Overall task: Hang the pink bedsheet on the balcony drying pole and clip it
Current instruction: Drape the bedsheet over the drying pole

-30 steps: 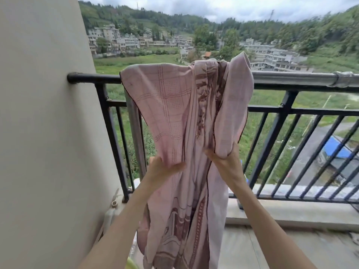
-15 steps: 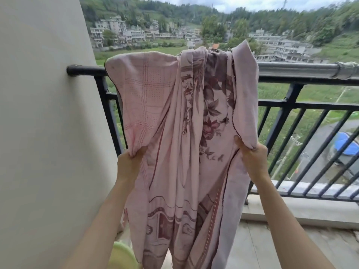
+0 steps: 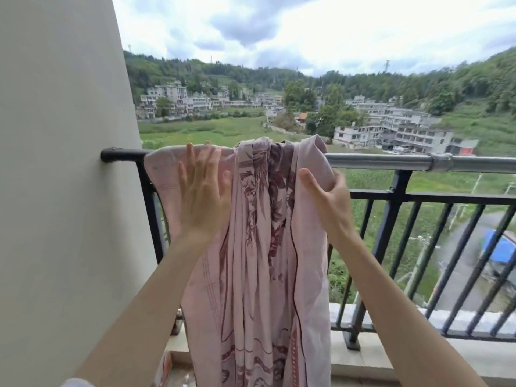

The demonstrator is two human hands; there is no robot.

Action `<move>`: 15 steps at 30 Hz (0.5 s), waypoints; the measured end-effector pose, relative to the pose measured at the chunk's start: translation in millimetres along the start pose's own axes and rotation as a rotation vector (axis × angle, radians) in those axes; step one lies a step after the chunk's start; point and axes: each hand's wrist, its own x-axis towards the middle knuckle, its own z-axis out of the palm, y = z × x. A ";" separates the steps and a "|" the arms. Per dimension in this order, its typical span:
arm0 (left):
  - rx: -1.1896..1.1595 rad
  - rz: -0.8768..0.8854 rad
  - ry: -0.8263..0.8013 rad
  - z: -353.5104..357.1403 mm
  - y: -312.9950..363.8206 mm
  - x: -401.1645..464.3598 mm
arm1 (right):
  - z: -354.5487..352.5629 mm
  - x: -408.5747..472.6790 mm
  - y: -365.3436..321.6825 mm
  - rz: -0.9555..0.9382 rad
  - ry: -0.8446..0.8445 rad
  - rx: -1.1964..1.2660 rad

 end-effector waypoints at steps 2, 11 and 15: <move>0.007 -0.015 -0.067 6.2 4.5 21.9 | 4.3 10.5 -17.5 0.050 -0.017 0.005; 0.017 -0.013 -0.045 19.7 -2.1 34.3 | 34.8 27.5 -32.4 0.378 -0.273 -0.001; 0.043 0.011 -0.080 20.2 -6.7 34.4 | 45.7 28.6 -30.8 0.399 -0.319 0.082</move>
